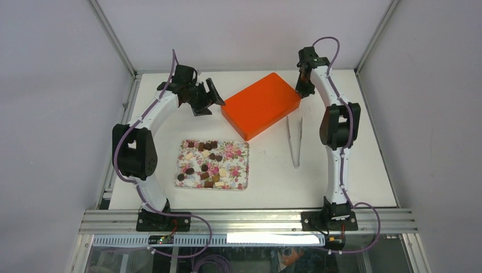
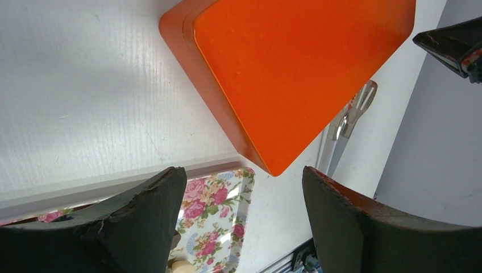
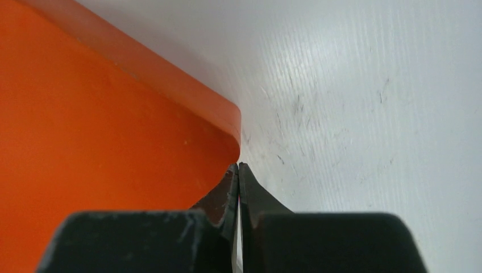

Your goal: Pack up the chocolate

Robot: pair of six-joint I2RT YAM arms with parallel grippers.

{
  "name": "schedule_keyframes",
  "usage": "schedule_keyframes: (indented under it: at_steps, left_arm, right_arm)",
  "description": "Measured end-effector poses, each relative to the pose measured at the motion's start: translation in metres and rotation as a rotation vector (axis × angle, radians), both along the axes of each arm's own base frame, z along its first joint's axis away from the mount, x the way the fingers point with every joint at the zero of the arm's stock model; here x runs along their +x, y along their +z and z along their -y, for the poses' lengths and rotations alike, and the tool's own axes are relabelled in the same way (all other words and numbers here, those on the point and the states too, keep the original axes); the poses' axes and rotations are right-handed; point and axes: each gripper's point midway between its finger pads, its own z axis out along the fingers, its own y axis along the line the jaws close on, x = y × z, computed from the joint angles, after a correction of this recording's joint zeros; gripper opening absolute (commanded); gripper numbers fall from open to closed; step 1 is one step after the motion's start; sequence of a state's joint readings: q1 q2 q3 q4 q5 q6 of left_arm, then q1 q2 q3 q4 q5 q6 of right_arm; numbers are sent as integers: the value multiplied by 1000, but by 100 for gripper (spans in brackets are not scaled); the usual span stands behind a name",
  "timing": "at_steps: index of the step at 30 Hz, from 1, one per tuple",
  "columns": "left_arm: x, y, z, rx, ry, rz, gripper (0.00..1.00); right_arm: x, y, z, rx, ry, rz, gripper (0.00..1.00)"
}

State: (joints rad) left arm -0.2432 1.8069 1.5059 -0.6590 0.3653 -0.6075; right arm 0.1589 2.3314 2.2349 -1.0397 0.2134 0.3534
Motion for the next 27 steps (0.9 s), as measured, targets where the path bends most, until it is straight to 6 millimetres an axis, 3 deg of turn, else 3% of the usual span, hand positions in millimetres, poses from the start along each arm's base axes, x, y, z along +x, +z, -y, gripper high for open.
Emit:
schedule_keyframes:
  at_steps: [2,4,6,7,9,12,15,18,22,24,27]
  left_arm:
    - [0,0,0,0,0,1,78]
    - [0,2,0,-1,0,5,78]
    - [0,4,0,-3,1,10,78]
    - [-1,6,0,-4,1,13,79]
    - [-1,11,0,-6,1,24,82]
    - [-5,29,-3,-6,-2,69,93]
    - [-13,59,-10,10,1,160,99]
    - [-29,97,-28,58,39,275,99]
    - [-54,137,-59,147,131,394,99]
    - [-66,143,-73,189,172,413,99]
    - [-88,136,-95,262,232,401,99]
  right_arm:
    - [-8,7,-1,11,3,-4,0]
    - [-7,27,-3,25,6,40,0]
    - [-6,64,-4,44,11,117,0]
    - [-6,92,-6,59,16,181,1]
    - [-10,135,-8,82,28,281,18]
    - [-34,207,-10,126,75,454,59]
    - [-77,245,-8,151,107,546,76]
    - [-124,249,1,143,114,570,83]
    - [-189,209,20,99,81,519,85]
    - [-212,191,28,81,57,487,85]
    - [-247,159,41,60,-6,435,85]
